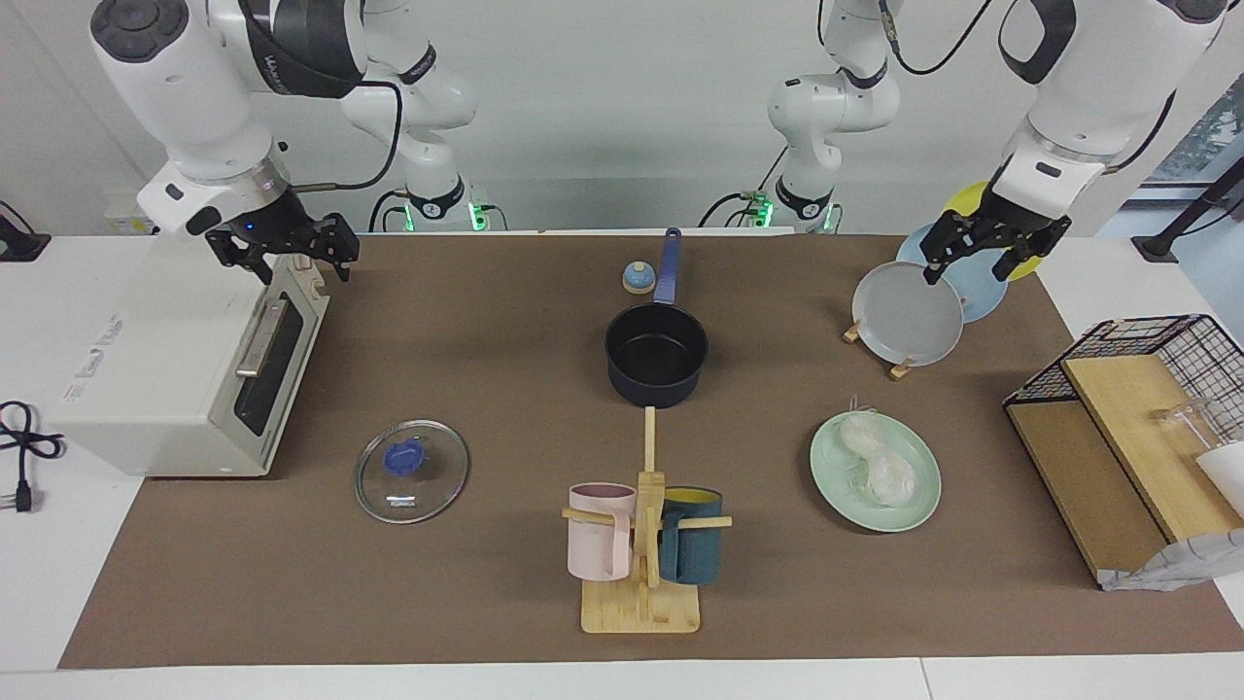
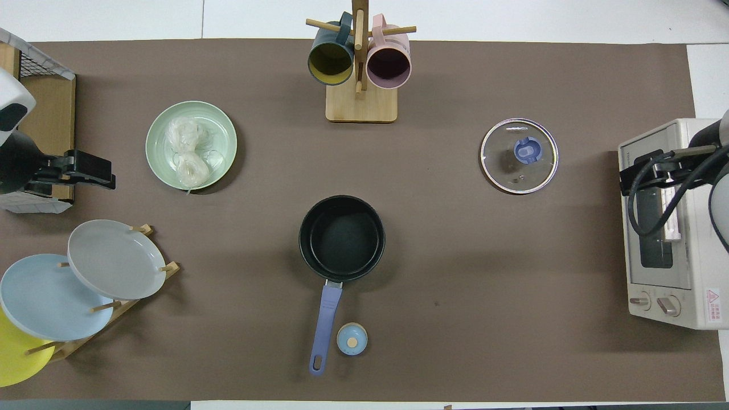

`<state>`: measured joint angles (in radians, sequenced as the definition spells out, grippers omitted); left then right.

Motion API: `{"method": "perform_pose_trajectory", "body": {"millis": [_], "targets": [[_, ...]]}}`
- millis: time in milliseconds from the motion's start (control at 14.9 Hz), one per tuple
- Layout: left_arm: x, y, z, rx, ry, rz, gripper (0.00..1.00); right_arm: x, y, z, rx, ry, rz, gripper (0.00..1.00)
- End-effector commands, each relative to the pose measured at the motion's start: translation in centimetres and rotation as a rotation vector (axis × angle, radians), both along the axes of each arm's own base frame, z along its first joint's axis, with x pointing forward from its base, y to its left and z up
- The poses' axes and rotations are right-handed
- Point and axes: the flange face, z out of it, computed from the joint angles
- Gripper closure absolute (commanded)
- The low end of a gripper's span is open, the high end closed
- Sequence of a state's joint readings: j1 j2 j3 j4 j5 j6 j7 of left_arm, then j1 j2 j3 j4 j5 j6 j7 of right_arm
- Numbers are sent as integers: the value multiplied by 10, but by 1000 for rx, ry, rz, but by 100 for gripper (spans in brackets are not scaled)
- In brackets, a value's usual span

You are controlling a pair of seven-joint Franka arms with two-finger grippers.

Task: Transfer vermicelli from pot to plate

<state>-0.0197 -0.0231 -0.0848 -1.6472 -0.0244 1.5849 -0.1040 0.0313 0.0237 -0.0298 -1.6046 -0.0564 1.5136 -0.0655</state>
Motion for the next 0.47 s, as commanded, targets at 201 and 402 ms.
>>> {"method": "perform_pose_trajectory", "body": {"millis": [201,402], "targets": [[1,-8,17,22,12,-4,0,-1,-1,-1,16,1,-26,0],[0,-9,18,17,11,-6,0,-1,0,-1,16,0,-20,0]]}}
